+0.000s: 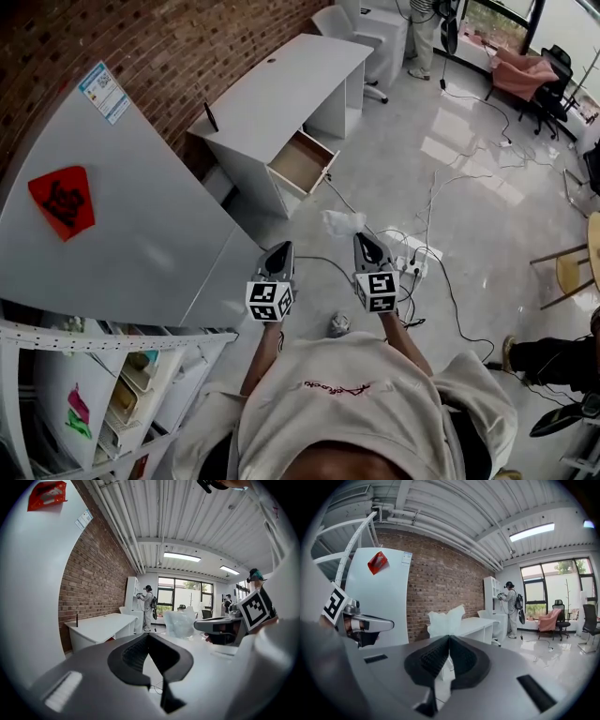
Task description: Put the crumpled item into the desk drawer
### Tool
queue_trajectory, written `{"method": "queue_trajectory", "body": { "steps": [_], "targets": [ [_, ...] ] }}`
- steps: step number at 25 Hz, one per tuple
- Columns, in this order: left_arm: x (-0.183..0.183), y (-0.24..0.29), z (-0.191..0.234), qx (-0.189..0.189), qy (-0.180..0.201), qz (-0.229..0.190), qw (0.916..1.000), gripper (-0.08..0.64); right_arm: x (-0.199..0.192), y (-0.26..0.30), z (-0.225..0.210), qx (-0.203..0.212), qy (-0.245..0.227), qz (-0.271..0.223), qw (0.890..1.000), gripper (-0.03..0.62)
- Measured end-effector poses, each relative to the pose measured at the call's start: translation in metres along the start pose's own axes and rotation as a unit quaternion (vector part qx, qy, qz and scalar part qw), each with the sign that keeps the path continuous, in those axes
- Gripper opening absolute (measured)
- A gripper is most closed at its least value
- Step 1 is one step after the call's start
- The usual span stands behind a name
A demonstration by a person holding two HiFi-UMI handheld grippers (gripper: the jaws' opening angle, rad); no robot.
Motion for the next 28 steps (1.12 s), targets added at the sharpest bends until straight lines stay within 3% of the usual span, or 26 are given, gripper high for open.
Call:
{"method": "queue_trajectory", "body": {
  "steps": [14,28],
  "targets": [
    [0.002,0.081,0.010,0.011,-0.013,0.010,0.9998,0.009,0.002,0.064,-0.055,0.019,-0.003,0.020,1.000,0.012],
    [-0.004,0.144,0.053,-0.006,-0.016,0.016,0.9997,0.009,-0.003,0.136,-0.061,0.024,-0.003,0.037,0.999,0.014]
  ]
}}
Point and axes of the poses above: the fingertips, and each gripper's own axes: y forward along the fingers, z to its left, x out of its top, the point moved 4 cm from there along -y, backward along the fingers, and after that the axes turned 5 degrees about y, right-handed, at the moved point
